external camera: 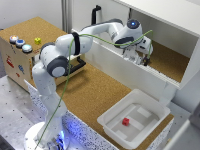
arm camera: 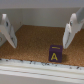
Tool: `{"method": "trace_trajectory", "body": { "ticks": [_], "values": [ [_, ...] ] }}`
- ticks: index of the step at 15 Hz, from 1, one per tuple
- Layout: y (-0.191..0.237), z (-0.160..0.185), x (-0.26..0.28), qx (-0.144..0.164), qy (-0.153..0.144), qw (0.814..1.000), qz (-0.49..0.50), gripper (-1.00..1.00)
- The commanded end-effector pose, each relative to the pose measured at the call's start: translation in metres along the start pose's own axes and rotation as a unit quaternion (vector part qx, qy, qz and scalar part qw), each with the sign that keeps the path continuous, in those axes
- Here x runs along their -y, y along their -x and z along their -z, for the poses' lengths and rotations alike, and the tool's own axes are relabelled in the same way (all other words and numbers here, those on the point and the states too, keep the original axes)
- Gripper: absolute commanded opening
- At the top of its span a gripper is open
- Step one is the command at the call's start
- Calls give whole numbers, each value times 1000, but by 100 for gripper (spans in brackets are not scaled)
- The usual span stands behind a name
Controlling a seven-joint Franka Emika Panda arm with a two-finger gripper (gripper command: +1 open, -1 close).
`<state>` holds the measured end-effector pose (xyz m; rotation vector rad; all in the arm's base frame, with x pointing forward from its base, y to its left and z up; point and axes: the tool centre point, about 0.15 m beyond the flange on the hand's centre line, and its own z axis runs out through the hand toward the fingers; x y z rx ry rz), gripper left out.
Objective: Put the grasped purple block inside the right cabinet
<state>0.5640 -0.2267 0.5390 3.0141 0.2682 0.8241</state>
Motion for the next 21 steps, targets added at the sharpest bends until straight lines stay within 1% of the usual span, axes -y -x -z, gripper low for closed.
{"method": "trace_trajectory", "body": {
  "ticks": [1,2,3,5,6,8,9,11,13,15,16,17,18,20,21],
  "values": [
    [10,10,12,-4,2,1000,8,100],
    [19,18,17,-1,-11,1000,2,100],
    [30,24,28,14,6,1000,10,100],
    [51,36,52,48,25,998,26,100],
    [60,40,62,62,29,997,26,100],
    [83,45,85,102,25,994,28,100],
    [95,46,102,121,17,992,32,100],
    [112,47,136,143,20,988,56,100],
    [122,48,168,155,11,985,76,100],
    [129,46,207,165,-5,981,101,100],
    [134,44,235,175,-14,976,127,100],
    [138,43,262,181,-29,971,154,100],
    [144,45,291,181,-40,964,188,100],
    [156,48,342,190,-73,948,245,100],
    [163,51,375,194,-91,934,285,100]
  ]
}}
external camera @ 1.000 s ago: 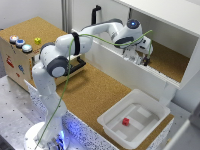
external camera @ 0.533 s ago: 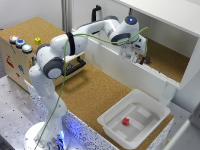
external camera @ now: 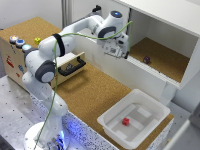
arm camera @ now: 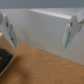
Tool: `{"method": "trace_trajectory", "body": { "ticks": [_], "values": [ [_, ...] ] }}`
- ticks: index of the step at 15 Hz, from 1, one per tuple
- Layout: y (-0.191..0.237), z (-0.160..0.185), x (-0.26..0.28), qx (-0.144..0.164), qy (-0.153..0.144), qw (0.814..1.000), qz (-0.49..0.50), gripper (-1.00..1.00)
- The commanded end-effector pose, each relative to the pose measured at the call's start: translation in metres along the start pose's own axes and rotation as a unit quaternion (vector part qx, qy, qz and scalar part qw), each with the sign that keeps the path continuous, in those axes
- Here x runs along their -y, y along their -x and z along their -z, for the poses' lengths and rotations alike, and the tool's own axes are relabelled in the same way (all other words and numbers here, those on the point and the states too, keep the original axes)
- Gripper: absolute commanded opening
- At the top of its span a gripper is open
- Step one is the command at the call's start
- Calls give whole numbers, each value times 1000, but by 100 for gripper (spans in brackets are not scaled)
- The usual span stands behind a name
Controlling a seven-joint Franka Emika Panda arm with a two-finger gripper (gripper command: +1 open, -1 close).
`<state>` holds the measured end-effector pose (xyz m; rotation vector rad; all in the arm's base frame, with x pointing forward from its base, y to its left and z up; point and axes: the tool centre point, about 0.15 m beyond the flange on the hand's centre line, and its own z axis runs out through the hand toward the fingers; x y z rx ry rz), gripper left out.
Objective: Put the grasped purple block inside the right cabinet
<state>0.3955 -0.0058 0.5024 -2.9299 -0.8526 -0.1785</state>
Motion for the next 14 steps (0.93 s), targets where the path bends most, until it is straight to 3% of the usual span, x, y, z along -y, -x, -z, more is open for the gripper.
{"method": "trace_trajectory", "body": {
  "ticks": [1,3,7,10,13,14],
  "values": [
    [-18,-32,155,31,34,989,142,100],
    [-26,-34,199,40,22,978,205,100],
    [-29,-31,297,48,6,931,362,100],
    [-29,-26,352,34,-7,901,432,100],
    [-35,-14,392,13,-26,884,466,100],
    [-31,-10,413,5,-28,869,493,100]
  ]
}}
